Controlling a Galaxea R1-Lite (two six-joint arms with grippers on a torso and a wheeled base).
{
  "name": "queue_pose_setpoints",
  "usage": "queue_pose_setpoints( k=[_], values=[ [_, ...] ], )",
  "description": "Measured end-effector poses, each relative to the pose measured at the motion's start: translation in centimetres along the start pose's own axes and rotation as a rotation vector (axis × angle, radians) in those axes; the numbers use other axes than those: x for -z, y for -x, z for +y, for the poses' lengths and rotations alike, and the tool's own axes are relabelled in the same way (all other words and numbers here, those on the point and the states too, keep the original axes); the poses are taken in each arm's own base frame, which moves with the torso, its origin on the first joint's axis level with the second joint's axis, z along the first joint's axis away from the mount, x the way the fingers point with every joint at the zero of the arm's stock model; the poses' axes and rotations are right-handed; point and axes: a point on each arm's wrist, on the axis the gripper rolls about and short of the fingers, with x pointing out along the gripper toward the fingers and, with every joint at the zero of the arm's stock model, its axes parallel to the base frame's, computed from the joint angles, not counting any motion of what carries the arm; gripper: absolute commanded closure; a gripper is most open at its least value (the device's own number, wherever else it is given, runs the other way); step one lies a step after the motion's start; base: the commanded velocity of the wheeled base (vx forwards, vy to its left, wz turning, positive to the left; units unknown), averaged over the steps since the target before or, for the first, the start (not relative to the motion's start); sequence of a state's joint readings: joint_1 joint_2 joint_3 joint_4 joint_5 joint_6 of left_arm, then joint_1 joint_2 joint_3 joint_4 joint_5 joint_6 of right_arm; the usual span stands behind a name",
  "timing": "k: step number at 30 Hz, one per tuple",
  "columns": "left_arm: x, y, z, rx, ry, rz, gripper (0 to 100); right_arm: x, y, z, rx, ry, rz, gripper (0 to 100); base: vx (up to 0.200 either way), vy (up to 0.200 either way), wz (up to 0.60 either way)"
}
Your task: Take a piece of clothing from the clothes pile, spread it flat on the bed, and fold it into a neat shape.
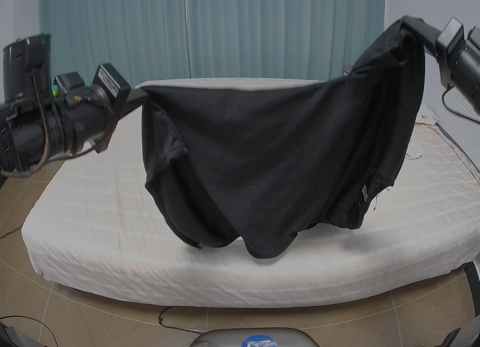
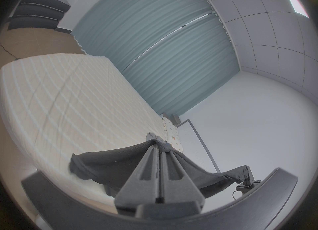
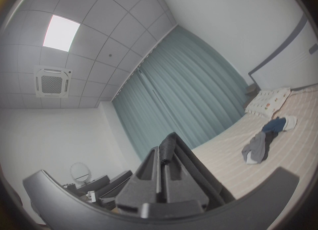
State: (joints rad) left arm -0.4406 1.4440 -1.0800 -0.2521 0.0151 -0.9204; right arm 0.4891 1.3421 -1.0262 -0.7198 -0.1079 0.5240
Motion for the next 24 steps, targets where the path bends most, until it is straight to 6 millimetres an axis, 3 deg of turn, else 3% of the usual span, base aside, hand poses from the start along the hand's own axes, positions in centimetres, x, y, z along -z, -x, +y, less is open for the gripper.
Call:
queue_pose_setpoints(
  k=[4,7,19,24],
  values=[
    [-2.0,-0.7,-1.2,-0.023,0.005,-0.021,100,-2.4,-1.6,-0.3,0.048,0.027,-0.048,100,0.05,0.0,0.0],
    [-2.6,-2.2,-1.2,-0.05,0.008,-0.025,100,-2.5,-3.2,-1.4,0.096,0.046,-0.051,100,0.2,0.0,0.0],
    [-3.0,-10.9,1.8,-0.145,0.049,-0.021,100,2.8,-11.3,-7.5,0.212,0.072,0.002,100,0.2,0.0,0.0],
    [-2.5,-14.9,4.1,-0.186,0.09,-0.008,100,6.5,-14.1,-10.4,0.23,0.074,0.005,100,0.2,0.0,0.0]
  ],
)
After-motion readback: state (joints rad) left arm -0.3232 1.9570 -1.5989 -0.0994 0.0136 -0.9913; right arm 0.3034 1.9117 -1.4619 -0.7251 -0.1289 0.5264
